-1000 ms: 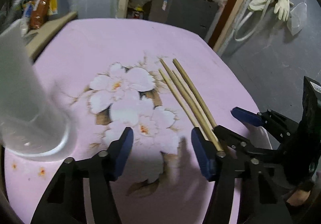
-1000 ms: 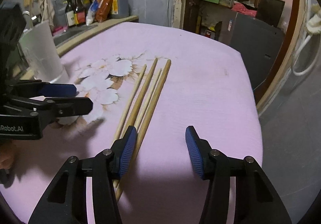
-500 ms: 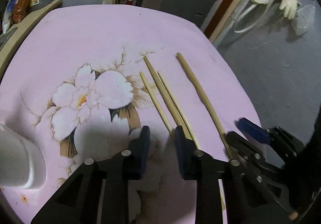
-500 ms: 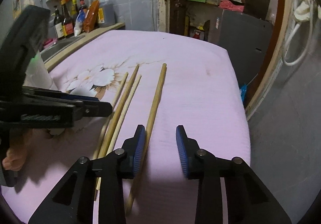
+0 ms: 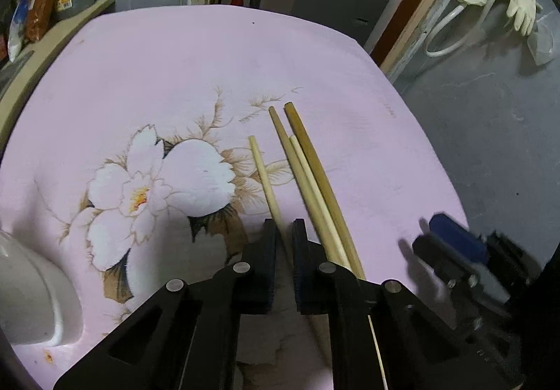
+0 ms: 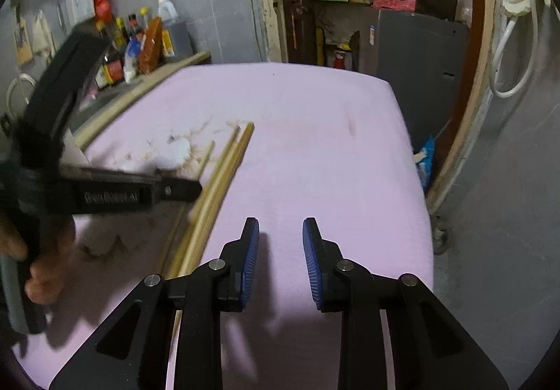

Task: Organize utensils
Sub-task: 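Close the left gripper on a single chopstick while the right tool approaches another, then close the right gripper on another wooden chopstick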

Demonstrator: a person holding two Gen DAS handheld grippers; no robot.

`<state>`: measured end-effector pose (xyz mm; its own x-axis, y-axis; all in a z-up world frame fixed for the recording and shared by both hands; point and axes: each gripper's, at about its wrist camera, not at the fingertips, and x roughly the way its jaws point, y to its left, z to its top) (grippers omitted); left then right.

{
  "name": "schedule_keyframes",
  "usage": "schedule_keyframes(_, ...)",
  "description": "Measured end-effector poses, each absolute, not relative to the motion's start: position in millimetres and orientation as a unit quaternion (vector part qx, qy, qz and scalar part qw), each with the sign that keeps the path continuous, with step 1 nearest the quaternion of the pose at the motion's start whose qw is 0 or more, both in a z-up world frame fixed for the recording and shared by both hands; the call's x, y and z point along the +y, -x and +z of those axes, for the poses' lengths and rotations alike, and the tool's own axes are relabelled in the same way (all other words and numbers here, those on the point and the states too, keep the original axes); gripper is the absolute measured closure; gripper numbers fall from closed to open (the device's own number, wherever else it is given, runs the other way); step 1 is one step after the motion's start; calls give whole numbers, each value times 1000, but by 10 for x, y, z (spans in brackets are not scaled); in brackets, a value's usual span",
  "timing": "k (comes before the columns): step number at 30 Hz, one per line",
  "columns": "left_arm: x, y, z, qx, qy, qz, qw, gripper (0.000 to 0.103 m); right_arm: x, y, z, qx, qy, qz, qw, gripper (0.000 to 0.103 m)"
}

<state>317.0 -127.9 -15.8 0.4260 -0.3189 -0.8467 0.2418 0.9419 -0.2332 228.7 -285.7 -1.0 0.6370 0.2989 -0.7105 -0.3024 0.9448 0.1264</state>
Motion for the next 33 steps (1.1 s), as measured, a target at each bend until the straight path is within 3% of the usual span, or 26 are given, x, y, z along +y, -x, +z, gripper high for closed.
schedule_keyframes(14, -1109, -2849, -231, 511, 35, -161, 843, 100, -2465, -2874, -164, 447, -16, 227, 865, 80)
schedule_keyframes(20, -1126, -2883, -213, 524, 32, -162, 836, 100, -2395, -2917, -131, 450, 19, 204, 869, 88)
schedule_keyframes(27, -1126, -2963, -208, 535, 31, -171, 827, 99, -2280, -3142, -188, 486, 32, 205, 849, 89)
schedule_keyframes(33, -1118, -2944, -205, 527, 33, -175, 831, 100, -2423, -3189, -188, 508, -39, 203, 836, 96)
